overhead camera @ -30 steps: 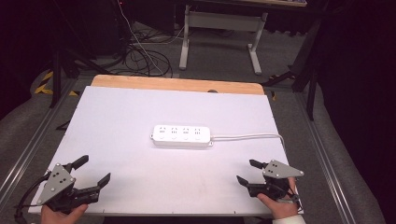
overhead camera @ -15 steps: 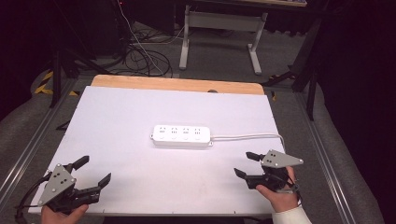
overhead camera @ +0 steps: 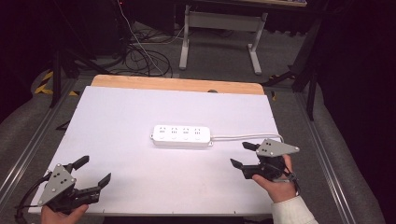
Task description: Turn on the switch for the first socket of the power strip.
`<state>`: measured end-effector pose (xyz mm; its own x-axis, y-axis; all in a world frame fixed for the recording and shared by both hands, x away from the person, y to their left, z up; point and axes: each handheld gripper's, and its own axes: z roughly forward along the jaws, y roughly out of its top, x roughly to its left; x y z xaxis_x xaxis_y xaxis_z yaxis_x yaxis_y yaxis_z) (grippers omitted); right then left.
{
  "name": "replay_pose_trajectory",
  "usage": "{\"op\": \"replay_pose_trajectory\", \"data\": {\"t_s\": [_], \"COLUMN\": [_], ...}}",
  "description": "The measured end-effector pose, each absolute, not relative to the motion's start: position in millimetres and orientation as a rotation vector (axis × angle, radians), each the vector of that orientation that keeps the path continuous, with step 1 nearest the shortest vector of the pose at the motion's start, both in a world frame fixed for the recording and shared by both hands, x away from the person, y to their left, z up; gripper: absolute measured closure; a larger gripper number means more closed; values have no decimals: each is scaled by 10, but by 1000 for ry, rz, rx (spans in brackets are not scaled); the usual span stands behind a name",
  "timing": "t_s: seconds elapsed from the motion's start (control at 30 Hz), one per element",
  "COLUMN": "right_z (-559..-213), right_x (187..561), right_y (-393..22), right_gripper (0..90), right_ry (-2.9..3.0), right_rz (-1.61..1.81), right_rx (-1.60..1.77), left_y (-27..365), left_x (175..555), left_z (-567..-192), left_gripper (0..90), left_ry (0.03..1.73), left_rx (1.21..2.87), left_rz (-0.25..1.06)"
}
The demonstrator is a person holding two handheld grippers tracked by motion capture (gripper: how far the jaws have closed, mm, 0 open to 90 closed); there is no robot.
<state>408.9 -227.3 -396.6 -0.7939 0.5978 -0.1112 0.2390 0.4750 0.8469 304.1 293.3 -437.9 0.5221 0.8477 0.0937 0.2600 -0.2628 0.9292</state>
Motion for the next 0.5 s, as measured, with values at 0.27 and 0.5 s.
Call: {"op": "replay_pose_trajectory", "data": {"t_s": [0.27, 0.5], "right_z": [-3856, -3771], "right_x": [4171, 4236], "right_y": [-2163, -2054], "right_gripper": [292, 294], "right_ry": [2340, 2348], "right_rz": [1245, 1237], "right_rx": [674, 650], "left_y": [2936, 2935], "left_x": [3041, 3046], "left_z": [-4379, -4383], "left_gripper": [144, 145], "left_ry": [926, 927], "left_rx": [1790, 1790], "left_rz": [757, 757]}}
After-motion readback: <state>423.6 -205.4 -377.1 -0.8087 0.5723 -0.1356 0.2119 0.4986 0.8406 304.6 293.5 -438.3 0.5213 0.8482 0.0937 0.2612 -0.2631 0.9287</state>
